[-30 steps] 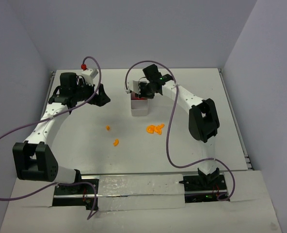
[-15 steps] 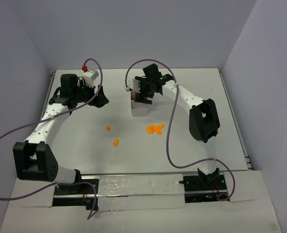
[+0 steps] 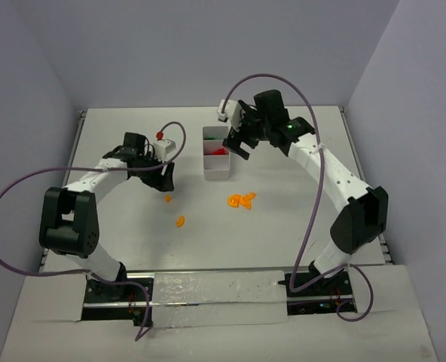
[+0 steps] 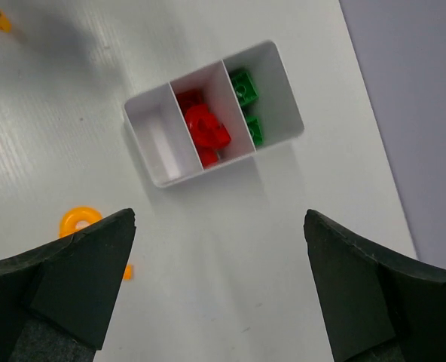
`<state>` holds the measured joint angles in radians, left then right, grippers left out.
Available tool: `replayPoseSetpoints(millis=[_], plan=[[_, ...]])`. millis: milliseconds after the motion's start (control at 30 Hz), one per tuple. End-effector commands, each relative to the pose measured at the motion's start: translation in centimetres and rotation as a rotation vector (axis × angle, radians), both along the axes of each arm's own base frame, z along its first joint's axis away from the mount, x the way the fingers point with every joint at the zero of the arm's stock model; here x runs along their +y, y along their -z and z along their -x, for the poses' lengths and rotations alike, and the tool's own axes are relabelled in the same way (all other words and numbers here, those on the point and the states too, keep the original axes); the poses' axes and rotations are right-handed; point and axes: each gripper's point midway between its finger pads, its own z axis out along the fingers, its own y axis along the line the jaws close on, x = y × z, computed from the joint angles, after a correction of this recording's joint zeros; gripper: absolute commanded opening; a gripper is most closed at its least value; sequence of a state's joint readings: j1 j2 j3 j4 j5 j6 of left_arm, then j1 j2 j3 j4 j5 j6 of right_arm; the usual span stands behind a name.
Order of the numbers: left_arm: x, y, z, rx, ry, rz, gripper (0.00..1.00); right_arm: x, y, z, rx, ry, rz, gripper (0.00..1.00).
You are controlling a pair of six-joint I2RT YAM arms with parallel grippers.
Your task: Sort the legos into containers by color
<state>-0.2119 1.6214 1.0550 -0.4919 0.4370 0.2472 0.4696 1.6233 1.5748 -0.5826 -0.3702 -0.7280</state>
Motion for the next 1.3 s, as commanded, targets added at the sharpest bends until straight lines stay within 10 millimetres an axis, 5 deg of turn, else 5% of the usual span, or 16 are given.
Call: replayPoseSetpoints(millis=[0, 267, 567, 800, 1100, 1267], plan=[[-0.8, 1.3, 1.0, 0.029, 0.055, -0.055, 0.68, -3.5, 0.9, 0.3, 0.072, 0.165, -0.067, 1.0], [1.2, 5.0, 0.7, 0.06, 0.0, -0.215, 0.56, -7.0, 1.2, 1.5, 0.093, 0.26, -0.119, 1.0], [1.7, 4.7, 0.8, 0.051, -0.004, -0.238, 0.36, -6.9, 2.0, 2.0, 0.105, 0.254, -0.132, 1.0], [0.0, 1.4, 0.1, 0.006, 0.03, -0.155, 0.15, -6.8, 2.6, 2.4, 0.121, 0.252, -0.145, 1.0], [-6.8, -9.1, -5.0, -0.199, 0.012, 0.025, 0.01, -7.1, 5.2, 3.6, 0.229, 0.333, -0.177, 1.0], [-9.7, -9.5, -6.2, -0.214, 0.009, 0.061, 0.0, -7.5, 6.7, 4.3, 0.3, 0.385, -0.165, 1.0]])
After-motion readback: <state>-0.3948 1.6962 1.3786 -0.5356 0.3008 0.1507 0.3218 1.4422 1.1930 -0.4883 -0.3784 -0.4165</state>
